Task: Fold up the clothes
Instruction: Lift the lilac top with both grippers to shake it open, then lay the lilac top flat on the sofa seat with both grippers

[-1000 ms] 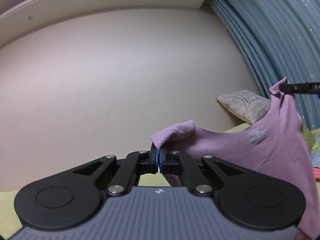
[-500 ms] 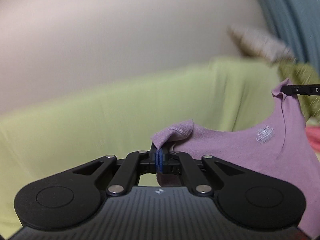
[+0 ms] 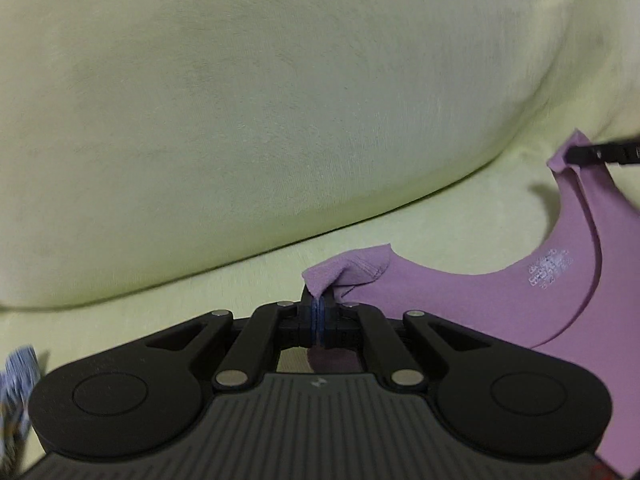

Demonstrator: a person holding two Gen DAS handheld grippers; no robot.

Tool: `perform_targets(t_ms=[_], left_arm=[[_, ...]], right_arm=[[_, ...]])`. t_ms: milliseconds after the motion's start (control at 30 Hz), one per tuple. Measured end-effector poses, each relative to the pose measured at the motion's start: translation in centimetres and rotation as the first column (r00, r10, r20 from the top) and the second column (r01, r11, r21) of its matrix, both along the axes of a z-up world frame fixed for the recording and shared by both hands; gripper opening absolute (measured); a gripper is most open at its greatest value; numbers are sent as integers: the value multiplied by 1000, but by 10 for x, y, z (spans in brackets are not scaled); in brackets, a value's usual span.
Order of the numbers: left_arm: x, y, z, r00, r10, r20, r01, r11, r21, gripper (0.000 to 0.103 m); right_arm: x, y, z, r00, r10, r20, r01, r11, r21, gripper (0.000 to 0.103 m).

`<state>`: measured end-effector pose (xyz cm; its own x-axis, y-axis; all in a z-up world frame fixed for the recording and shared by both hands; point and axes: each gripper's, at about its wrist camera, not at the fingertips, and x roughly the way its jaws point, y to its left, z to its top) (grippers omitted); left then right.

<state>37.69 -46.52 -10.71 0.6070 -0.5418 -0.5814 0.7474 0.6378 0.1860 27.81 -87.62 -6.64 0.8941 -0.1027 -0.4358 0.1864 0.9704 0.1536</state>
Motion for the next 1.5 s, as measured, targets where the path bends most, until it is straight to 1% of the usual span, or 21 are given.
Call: perform_targets(t_ms=[100,200,233,267,300,333,433,500,600,667,833,900,967,1000,1067,1100,1200,1233,1333,1400,1500], left_arm=[[2,-4,-2,1000,-9,-5,9,1000,20,0],[3,-14,1,1000,-9,-18,9,999,50,8],[2,-10,5,1000,4,-29,-3,999,43,13],[2,-4,10,999,17,-41,-16,999,36,13],[2,5,15,998,36,-44,-35,999,25,20],[-1,13,20,998,54,-38,-53,998,19,26],[-11,30,38,995,88,-52,-88,996,-3,26],[-18,44,43,992,72,-102,-75,997,-29,26],[-26,37,49,986,14,-166,-27,997,-76,26],[-18,26,46,978,-9,-208,-11,995,-97,26],[19,-9,20,962,-12,-273,-11,996,-83,26],[25,5,7,954,-27,-299,7,998,-69,24],[33,23,0,936,-74,-344,40,994,-104,16],[38,27,1,920,-106,-377,57,989,-139,1],[49,37,4,883,-171,-437,85,974,-209,0],[56,39,3,858,-192,-477,79,966,-248,0],[77,44,-4,776,-241,-583,16,931,-364,0],[83,46,-6,771,-227,-594,-26,922,-386,0],[96,55,-10,784,-150,-602,-146,898,-415,0],[99,60,-13,785,-112,-609,-187,894,-406,0],[94,63,-13,796,-97,-598,-170,912,-374,1]], right_arm=[[17,-2,-20,997,28,-71,-29,999,-14,2],[13,-1,-23,990,14,-139,-17,1000,-18,9],[12,-1,-24,987,9,-160,-12,1000,-20,19],[2,-1,-20,988,4,-153,-6,1000,-18,31],[-9,-1,-15,990,-2,-141,0,1000,-14,34],[-20,0,-10,992,-7,-128,6,1000,-11,33],[-57,0,-1,992,-10,-122,11,1000,10,33],[-82,12,9,991,-4,-134,5,1000,13,33],[-117,25,17,991,29,-128,-23,998,50,33],[-125,35,18,990,71,-119,-62,995,84,33],[-122,52,16,984,145,-100,-133,984,118,33],[-114,54,12,980,170,-102,-157,980,118,33],[-105,54,6,975,193,-109,-180,977,112,33],[-100,53,3,974,196,-112,-184,976,113,33],[-90,50,-2,972,201,-118,-188,975,115,33],[-85,49,-5,971,204,-121,-190,975,116,33],[-74,47,-11,972,199,-122,-184,975,126,32],[-74,47,-11,973,196,-119,-182,976,124,32],[-71,48,-12,973,198,-117,-185,976,118,32],[-70,48,-13,973,198,-120,-183,976,119,31],[-73,44,-10,974,193,-121,-178,976,126,32]])
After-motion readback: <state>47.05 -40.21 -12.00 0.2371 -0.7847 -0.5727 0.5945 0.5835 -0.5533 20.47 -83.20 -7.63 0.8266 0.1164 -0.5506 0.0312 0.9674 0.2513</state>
